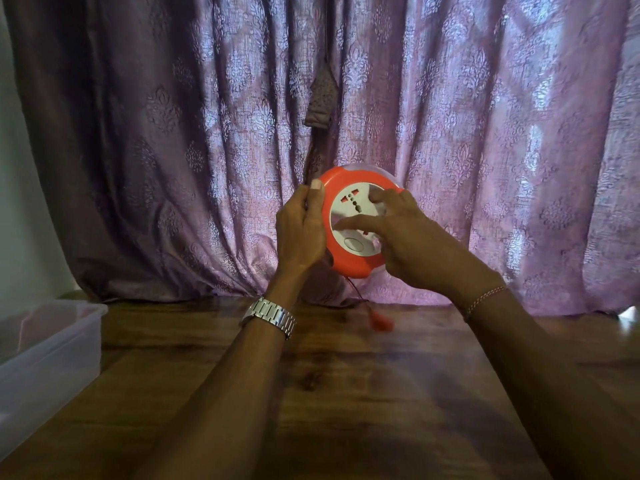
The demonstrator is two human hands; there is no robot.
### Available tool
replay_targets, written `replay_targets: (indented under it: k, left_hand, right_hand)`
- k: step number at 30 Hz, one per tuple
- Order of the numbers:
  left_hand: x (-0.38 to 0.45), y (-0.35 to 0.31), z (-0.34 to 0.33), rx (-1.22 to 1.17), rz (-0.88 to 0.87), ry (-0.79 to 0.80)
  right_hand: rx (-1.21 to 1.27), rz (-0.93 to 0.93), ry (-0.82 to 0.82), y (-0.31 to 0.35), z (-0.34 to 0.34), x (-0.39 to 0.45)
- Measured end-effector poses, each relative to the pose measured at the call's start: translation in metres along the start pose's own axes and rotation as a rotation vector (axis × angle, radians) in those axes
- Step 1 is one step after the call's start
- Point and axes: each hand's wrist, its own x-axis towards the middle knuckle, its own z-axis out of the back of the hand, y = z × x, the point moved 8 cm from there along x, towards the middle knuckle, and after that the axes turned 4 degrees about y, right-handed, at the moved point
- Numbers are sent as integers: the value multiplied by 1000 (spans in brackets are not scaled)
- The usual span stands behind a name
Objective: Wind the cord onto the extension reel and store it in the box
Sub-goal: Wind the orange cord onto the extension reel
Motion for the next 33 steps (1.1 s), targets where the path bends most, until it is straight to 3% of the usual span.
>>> replay_targets:
  k: [5, 11, 16, 28, 33]
  left_hand:
    - [1, 3, -3, 5, -9, 15]
    - [-3, -6, -5, 54, -40, 19]
    - [-2, -8, -7, 84, -60, 25]
    - [-2, -4, -9, 72, -36, 37]
    - [-3, 0, -11, 66, -12, 42]
  right_hand:
    - [-105, -39, -127, 4, 5, -2]
    - [37, -103, -244, -1, 9, -5]
    - [105, -277, -437, -14, 17, -12]
    - [140, -301, -536, -13, 16, -16]
    - [28, -269, -477, -15, 16, -13]
